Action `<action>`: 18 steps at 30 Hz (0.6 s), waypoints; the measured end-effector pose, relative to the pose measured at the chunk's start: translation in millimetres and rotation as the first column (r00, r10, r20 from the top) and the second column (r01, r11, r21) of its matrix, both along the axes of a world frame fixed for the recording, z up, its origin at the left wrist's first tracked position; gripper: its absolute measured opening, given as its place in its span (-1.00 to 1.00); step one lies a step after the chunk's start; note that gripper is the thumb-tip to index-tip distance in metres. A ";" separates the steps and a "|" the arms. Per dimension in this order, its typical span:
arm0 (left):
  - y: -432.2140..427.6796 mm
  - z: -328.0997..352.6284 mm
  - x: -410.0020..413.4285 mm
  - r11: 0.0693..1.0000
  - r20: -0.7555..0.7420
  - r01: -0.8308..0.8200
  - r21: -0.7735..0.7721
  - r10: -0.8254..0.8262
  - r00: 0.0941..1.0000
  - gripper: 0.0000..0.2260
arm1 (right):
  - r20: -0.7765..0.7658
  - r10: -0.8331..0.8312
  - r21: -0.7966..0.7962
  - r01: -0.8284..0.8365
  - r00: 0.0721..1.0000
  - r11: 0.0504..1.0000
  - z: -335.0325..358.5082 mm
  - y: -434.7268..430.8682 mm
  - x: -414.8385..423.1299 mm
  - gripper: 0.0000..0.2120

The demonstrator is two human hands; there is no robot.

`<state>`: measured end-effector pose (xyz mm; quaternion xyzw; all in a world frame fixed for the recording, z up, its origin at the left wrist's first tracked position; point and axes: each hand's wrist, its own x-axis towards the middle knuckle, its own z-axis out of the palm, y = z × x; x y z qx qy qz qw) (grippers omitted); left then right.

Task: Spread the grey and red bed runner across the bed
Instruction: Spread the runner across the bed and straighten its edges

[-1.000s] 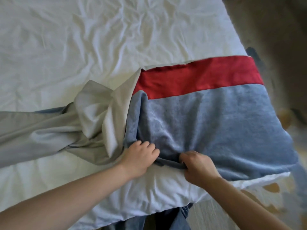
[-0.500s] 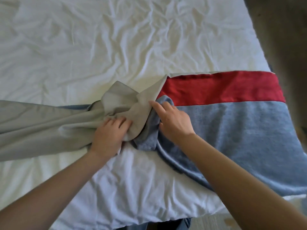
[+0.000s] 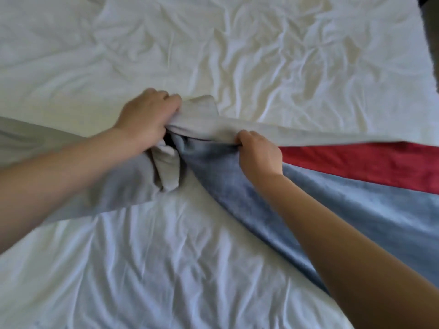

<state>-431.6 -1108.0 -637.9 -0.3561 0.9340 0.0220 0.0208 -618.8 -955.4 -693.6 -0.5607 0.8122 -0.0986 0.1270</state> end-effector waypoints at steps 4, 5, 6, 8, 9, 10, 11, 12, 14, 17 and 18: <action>-35.3 5.8 -20.2 0.997 0.287 -0.071 -0.005 0.070 0.955 -0.76 | 0.083 -0.046 0.263 0.022 0.996 0.965 -18.2 -15.5 10.2 -0.73; -33.2 4.3 -30.6 0.997 0.349 -0.072 0.021 0.060 0.935 -0.77 | 0.132 -0.067 0.327 0.021 0.989 0.945 -22.1 -13.6 10.4 -0.69; -28.4 2.1 -42.3 0.997 0.389 -0.065 0.044 0.043 0.920 -0.77 | 0.160 -0.070 0.361 0.008 0.985 0.932 -25.8 -10.2 9.7 -0.65; -11.8 -0.9 -69.0 0.996 0.402 -0.015 0.090 -0.023 0.915 -0.72 | 0.181 -0.035 0.350 -0.031 0.983 0.936 -29.8 0.3 4.1 -0.63; -1.4 -2.1 -84.0 0.993 0.369 0.035 0.115 -0.076 0.926 -0.67 | 0.189 -0.018 0.315 -0.043 0.982 0.948 -30.1 7.1 -2.3 -0.65; 10.4 -2.9 -99.6 0.986 0.316 0.091 0.137 -0.131 0.940 -0.62 | 0.195 -0.002 0.269 -0.052 0.981 0.962 -29.8 14.6 -11.3 -0.68; 23.2 -3.9 -115.6 0.978 0.247 0.146 0.148 -0.180 0.952 -0.58 | 0.185 0.020 0.223 -0.062 0.983 0.973 -28.8 23.2 -22.7 -0.70; 36.5 -5.7 -132.5 0.969 0.176 0.200 0.145 -0.224 0.959 -0.58 | 0.157 0.042 0.189 -0.071 0.987 0.979 -27.6 32.5 -36.8 -0.72; 62.3 -11.5 -167.9 0.948 0.085 0.290 0.129 -0.302 0.949 -0.62 | 0.108 0.034 0.166 -0.052 0.994 0.985 -26.3 53.7 -71.2 -0.73; 97.2 -26.5 -221.0 0.928 0.058 0.334 0.165 -0.347 0.936 -0.70 | 0.126 -0.150 0.173 0.127 0.981 0.977 -28.0 91.9 -133.0 -0.72; 107.6 -33.3 -239.2 0.925 0.061 0.330 0.186 -0.346 0.936 -0.71 | 0.128 -0.221 0.176 0.197 0.967 0.964 -29.3 106.5 -155.6 -0.72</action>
